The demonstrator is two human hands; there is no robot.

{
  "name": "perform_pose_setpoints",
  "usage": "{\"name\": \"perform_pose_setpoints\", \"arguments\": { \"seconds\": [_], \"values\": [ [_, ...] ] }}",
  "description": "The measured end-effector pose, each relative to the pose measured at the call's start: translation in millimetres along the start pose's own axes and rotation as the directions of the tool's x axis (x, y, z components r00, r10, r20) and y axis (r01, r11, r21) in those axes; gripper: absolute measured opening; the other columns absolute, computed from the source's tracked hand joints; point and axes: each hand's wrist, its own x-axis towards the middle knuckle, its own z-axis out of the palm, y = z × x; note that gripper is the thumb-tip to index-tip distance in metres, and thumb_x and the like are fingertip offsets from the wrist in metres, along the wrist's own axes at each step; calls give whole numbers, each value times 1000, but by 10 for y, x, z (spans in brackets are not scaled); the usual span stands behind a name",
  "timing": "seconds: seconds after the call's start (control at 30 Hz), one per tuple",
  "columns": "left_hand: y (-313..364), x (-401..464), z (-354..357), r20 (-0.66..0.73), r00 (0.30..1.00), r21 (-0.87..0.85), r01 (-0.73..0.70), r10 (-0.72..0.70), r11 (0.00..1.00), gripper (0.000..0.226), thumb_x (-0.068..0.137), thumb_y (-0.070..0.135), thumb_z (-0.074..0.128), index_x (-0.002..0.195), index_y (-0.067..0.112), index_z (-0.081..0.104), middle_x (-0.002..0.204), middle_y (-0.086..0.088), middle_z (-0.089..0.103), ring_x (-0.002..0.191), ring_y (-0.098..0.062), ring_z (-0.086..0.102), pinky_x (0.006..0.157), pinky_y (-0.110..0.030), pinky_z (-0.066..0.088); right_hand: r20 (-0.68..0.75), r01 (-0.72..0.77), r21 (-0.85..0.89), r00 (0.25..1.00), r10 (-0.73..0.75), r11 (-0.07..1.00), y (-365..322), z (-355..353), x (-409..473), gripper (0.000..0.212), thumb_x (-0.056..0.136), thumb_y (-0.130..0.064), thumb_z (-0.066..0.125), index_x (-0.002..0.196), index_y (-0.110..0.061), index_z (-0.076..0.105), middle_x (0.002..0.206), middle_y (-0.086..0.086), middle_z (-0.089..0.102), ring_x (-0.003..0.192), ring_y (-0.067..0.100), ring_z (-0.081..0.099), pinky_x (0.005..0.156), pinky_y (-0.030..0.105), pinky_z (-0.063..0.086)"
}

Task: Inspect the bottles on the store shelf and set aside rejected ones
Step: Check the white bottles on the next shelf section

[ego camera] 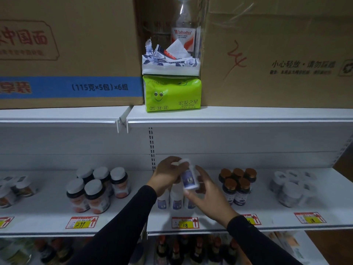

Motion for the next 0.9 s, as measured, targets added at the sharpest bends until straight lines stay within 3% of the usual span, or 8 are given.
{"name": "perform_pose_setpoints", "arguments": {
  "seconds": [0.1, 0.23, 0.33, 0.47, 0.73, 0.9],
  "values": [
    [36, -42, -4, 63, 988, 108, -148, 141, 983, 48, 80, 25, 78, 124, 27, 59, 113, 6, 65, 99, -14, 67, 84, -30, 57, -54, -14, 14, 998, 15, 1000, 40, -19, 49, 86, 81, -59, 66, 150, -33, 23, 140, -11, 52, 126, 1, 49, 103, 23, 45],
    [91, -125, 38, 145, 962, 110, -249, 233, 962, 42, 68, 13, 83, 102, 32, 66, 103, 11, 71, 96, -8, 67, 86, -30, 57, -124, -21, 54, 992, 27, 998, 43, -58, 95, 74, 81, -35, 76, 143, -31, 35, 128, -12, 58, 117, 3, 55, 95, 22, 49],
    [98, -135, 50, 132, 953, 129, -290, 274, 948, 42, 66, 12, 84, 99, 31, 66, 102, 11, 70, 97, -5, 66, 85, -27, 56, -148, 4, 55, 989, 4, 998, 47, -64, 106, 59, 83, -27, 76, 129, -40, 41, 120, -16, 61, 111, -3, 58, 88, 15, 50],
    [121, -155, 55, 130, 945, 201, -320, 299, 926, 40, 68, 17, 84, 100, 33, 65, 107, 14, 66, 99, 0, 62, 83, -21, 54, -130, 34, 28, 991, -30, 999, 53, -57, 102, 49, 89, -30, 70, 130, -35, 44, 122, -17, 59, 112, -11, 53, 86, 6, 43],
    [135, -98, 59, 169, 929, 396, -370, 329, 840, 44, 82, 30, 72, 124, 32, 59, 112, 17, 57, 98, 2, 56, 83, -17, 48, -88, 25, 23, 996, -23, 999, 177, -50, 123, 46, 91, -29, 66, 133, -34, 46, 125, -17, 59, 115, -6, 54, 95, 17, 47],
    [84, 65, 78, 205, 909, 485, -416, 363, 769, 40, 85, 30, 69, 124, 27, 60, 110, 12, 56, 95, -4, 56, 85, -21, 48, -61, 53, -97, 996, -59, 994, 257, -119, 159, 42, 93, -39, 62, 132, -33, 48, 123, -16, 57, 113, -5, 52, 92, 12, 44]
  ]
}}
